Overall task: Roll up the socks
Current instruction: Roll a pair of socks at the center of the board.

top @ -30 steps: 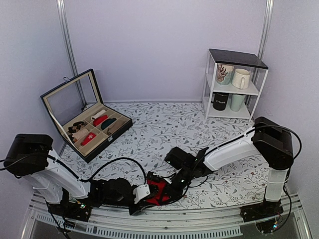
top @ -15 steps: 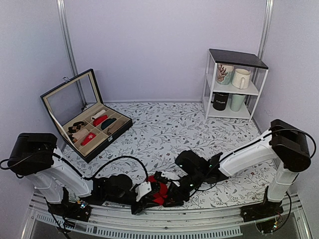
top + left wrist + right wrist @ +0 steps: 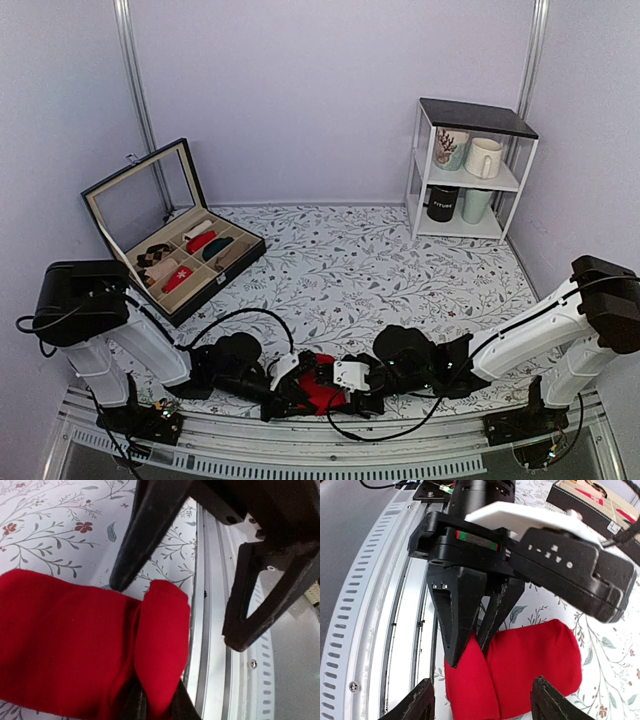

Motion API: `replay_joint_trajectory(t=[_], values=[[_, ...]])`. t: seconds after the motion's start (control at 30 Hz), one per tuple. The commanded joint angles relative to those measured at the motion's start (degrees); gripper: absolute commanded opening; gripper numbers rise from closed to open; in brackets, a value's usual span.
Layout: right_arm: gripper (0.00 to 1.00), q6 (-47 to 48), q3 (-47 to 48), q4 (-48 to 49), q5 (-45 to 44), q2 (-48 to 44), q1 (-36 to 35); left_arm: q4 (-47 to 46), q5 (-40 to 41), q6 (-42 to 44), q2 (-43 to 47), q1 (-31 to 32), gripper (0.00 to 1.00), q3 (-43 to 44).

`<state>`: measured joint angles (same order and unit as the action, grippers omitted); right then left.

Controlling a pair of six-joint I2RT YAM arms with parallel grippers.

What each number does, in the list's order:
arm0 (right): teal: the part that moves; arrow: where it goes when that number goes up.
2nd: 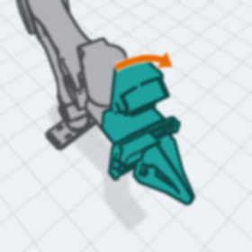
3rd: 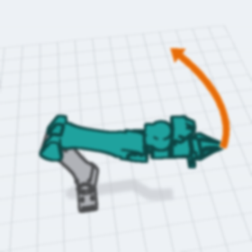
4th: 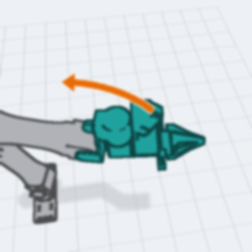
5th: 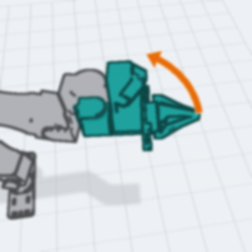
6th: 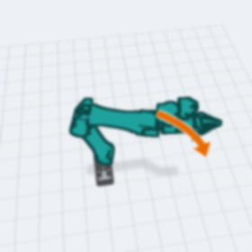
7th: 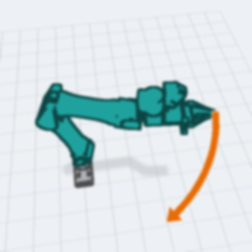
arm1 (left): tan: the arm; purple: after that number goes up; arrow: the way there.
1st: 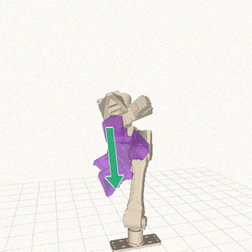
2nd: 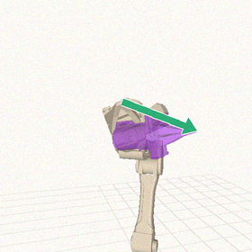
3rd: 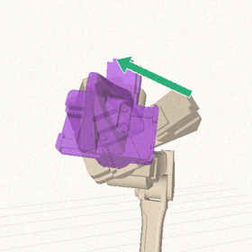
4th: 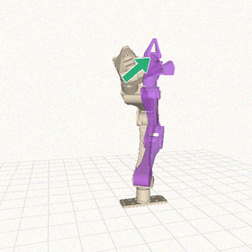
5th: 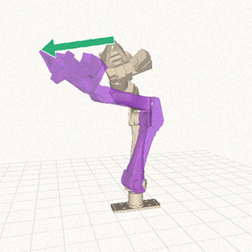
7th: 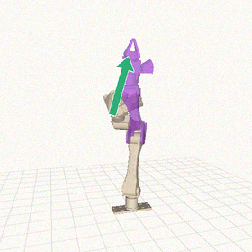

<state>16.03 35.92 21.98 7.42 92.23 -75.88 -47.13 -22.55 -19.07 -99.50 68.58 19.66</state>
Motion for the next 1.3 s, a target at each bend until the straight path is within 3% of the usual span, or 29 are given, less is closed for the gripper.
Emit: replay_joint_trajectory(t=[0.0,0.4,0.47,0.6,0.67,0.9,1.0,1.07,1.27], values=[[0.66,2.86,-0.46,1.64,-2.41,1.25,-1.89,7.83,-3.50,-1.84,-3.88,-0.80,0.01,-2.16],[0.59,-0.59,0.10,-0.51,-4.76,5.91,-4.12,7.93,-4.91,-1.79,-5.09,-1.47,0.01,-1.58],[0.54,-1.26,0.01,-0.90,-5.69,6.27,-4.14,7.91,-4.88,-1.82,-5.09,-1.55,0.01,-1.64],[0.28,-2.39,0.51,-2.47,-5.58,6.67,-4.18,8.09,-4.96,-1.75,-5.11,-1.54,0.02,-1.37],[0.22,-2.99,0.89,-3.10,-6.15,7.05,-4.17,8.19,-4.77,-1.76,-5.17,-1.56,0.03,-1.30],[0.19,-8.09,2.28,-7.51,-1.96,8.76,-3.07,8.18,2.05,0.03,0.71,-1.39,0.13,-2.72],[0.19,-12.00,1.61,-8.02,2.90,9.05,-0.36,9.50,7.27,4.34,8.13,-0.33,0.18,-3.53],[0.19,-14.55,1.91,-8.96,6.38,9.34,1.93,10.94,11.79,8.22,13.20,1.66,0.27,-3.54],[0.19,-20.90,5.86,-15.08,17.59,12.76,6.82,10.20,18.17,16.16,20.21,7.04,0.32,-4.22]])
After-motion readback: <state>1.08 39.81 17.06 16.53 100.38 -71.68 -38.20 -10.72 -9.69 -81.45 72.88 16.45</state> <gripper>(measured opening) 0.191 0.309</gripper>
